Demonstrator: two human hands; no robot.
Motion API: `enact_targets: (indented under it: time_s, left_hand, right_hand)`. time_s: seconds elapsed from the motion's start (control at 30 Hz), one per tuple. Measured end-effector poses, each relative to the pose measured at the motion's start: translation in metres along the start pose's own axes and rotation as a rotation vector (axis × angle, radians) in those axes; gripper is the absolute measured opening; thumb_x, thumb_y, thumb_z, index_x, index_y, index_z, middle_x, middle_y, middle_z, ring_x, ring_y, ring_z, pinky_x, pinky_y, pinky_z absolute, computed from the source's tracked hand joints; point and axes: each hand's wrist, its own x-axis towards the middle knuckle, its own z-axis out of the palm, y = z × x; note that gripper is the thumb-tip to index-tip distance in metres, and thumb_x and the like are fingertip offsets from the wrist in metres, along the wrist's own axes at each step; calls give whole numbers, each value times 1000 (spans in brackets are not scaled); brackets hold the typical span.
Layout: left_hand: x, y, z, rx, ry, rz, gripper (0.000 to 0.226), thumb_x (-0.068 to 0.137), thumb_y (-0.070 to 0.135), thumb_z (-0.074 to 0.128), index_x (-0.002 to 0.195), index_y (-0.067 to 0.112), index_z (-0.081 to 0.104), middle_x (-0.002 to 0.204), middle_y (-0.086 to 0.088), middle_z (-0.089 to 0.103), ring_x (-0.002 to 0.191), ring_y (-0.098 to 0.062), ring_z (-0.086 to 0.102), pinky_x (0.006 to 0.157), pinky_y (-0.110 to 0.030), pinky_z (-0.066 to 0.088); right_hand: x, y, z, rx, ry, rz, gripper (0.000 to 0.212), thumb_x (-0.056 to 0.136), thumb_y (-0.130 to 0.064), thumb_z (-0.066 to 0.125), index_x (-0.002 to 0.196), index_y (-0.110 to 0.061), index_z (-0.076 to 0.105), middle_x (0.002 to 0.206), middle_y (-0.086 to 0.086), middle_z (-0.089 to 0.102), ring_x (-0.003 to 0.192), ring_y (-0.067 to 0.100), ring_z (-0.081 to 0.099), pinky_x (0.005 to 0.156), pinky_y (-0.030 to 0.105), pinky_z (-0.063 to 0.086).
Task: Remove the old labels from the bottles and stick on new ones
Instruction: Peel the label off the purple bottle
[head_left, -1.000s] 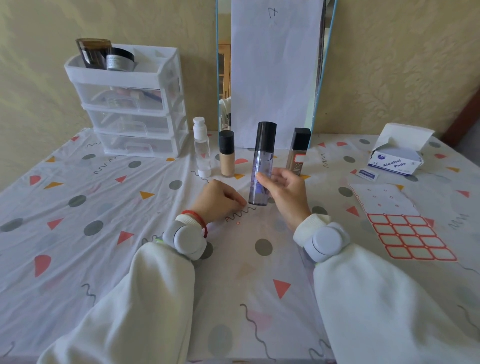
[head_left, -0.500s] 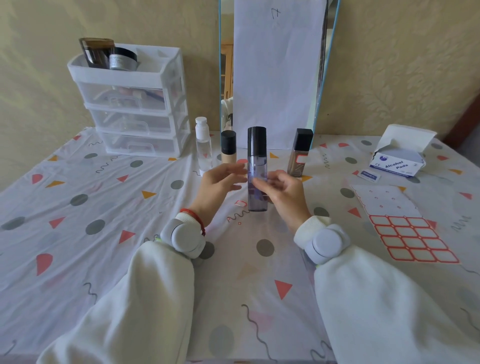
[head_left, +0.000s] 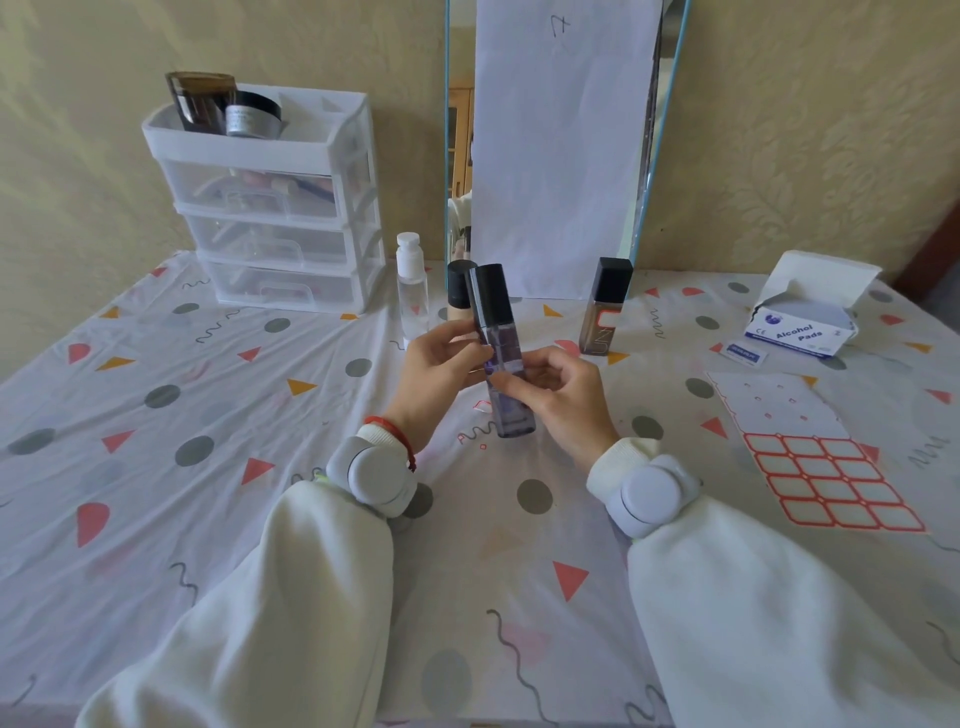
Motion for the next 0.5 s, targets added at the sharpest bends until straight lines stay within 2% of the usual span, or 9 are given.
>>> enact_targets:
  time_s: [0.1,0.27,0.5]
  left_hand:
    - [-1,1,0,-16,12,5,29,89,-7,49,115,-3,62,110,-21,69,99,-36,67,87,-41,57]
    - [0,0,-3,-29,-23,-22,33,89,-6,46,116,-3,63,109,-25,68,100,-40,66,92,-47,53]
    - [1,-3,-5,-70,-95,-26,33,90,-6,45,116,-2,65,110,-26,68,102,-39,65,91,-41,55]
  right_hand:
    - [0,0,0,-34,4,-28,18,74,-37,80,79,-35,62,76,-23,67,78,-4,64,66,13,51]
    - [-1,-1,1,-53,5,-59,19,73,-40,80,76,-35,62,71,-29,65,79,-4,64,61,5,49]
    - [-1,0,0,-3,2,-63,18,71,-39,80,76,-33,64,74,-25,68,76,-1,66,62,10,51]
